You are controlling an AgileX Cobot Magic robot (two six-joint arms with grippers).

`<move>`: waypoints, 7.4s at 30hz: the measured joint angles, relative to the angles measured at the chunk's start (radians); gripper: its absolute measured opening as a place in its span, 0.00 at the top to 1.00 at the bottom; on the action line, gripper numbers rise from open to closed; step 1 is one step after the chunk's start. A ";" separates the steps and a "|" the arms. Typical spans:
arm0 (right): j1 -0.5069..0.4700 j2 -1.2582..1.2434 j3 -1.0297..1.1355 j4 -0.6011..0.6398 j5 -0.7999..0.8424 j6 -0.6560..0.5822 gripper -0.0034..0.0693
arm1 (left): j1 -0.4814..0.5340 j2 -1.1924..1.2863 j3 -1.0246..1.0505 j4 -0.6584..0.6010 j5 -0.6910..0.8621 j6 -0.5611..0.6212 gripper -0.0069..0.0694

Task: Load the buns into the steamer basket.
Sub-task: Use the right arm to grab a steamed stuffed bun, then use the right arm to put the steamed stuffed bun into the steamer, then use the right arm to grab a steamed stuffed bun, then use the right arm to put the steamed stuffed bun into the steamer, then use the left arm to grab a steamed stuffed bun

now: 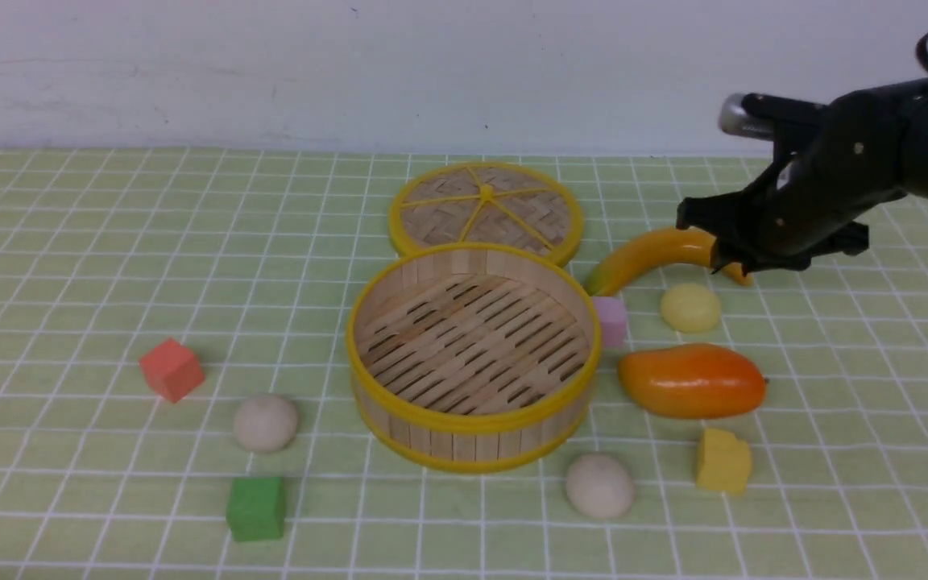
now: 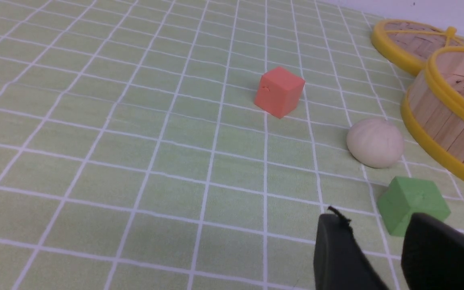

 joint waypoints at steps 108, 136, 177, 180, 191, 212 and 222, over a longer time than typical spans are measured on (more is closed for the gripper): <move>0.348 -0.103 0.219 0.192 0.302 -0.336 0.55 | 0.000 0.000 0.000 0.000 -0.038 0.000 0.60; 0.348 -0.159 0.028 0.338 0.258 -0.367 0.94 | 0.000 0.000 0.000 0.000 -0.038 0.000 0.60; 0.348 -0.676 0.202 0.237 0.318 -0.561 0.95 | 0.000 0.000 -0.043 -0.321 -0.656 -0.062 0.60; 0.348 -0.755 0.324 0.238 0.269 -0.565 0.98 | 0.000 0.010 -0.143 -0.323 -0.544 -0.066 0.60; 0.348 -1.143 0.785 0.171 -0.220 -0.565 0.98 | 0.000 0.516 -0.662 -0.290 0.055 -0.034 0.60; 0.348 -1.564 1.166 0.177 -0.240 -0.500 0.96 | -0.142 1.465 -1.151 -0.321 0.507 0.212 0.60; 0.348 -1.566 1.166 0.174 -0.227 -0.500 0.95 | -0.221 1.716 -1.268 -0.071 0.488 -0.005 0.60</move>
